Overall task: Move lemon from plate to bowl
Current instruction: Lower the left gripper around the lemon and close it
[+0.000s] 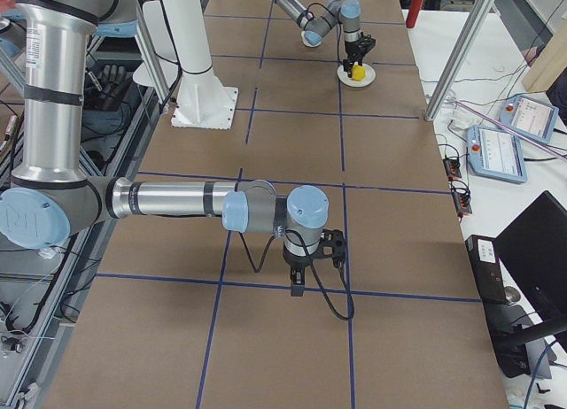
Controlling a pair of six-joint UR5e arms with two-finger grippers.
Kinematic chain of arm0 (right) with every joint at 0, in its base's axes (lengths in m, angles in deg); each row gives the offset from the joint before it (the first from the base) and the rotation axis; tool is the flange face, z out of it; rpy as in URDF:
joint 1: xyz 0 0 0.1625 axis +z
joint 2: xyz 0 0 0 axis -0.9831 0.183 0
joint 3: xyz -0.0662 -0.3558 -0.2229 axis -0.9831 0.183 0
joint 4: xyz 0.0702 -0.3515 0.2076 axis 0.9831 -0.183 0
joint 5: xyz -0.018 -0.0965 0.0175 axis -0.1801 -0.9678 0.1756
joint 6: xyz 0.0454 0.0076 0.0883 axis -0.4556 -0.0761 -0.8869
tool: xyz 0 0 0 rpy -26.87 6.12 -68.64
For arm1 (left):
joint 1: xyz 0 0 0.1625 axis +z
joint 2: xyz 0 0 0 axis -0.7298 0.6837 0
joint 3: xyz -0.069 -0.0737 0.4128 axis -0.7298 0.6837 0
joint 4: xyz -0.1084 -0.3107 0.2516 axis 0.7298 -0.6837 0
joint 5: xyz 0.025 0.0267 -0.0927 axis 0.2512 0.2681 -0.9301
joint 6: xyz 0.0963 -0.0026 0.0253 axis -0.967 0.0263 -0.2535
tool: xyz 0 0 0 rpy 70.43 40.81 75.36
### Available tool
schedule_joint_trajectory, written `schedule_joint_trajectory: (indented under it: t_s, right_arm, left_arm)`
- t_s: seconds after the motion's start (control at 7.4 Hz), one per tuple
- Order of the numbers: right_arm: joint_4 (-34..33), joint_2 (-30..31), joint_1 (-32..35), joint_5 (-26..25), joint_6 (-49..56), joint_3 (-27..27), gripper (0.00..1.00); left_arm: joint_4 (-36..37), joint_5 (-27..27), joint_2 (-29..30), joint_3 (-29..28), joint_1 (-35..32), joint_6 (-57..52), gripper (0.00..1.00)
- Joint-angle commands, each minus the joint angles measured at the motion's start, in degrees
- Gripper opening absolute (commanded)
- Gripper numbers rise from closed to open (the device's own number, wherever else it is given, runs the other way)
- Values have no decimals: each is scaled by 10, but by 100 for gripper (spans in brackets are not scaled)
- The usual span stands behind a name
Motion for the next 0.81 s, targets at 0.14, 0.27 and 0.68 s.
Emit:
schedule_joint_trajectory:
  t_s: [0.14, 0.27, 0.68]
  right_arm:
    - [0, 0, 0, 0, 0, 0, 100]
    - [0, 0, 0, 0, 0, 0, 100]
    - [0, 0, 0, 0, 0, 0, 100]
  left_arm:
    - [-16, 0, 5, -14, 0, 1, 89]
    - [-17, 0, 5, -14, 0, 1, 85]
    - [-15, -2, 5, -9, -2, 2, 24]
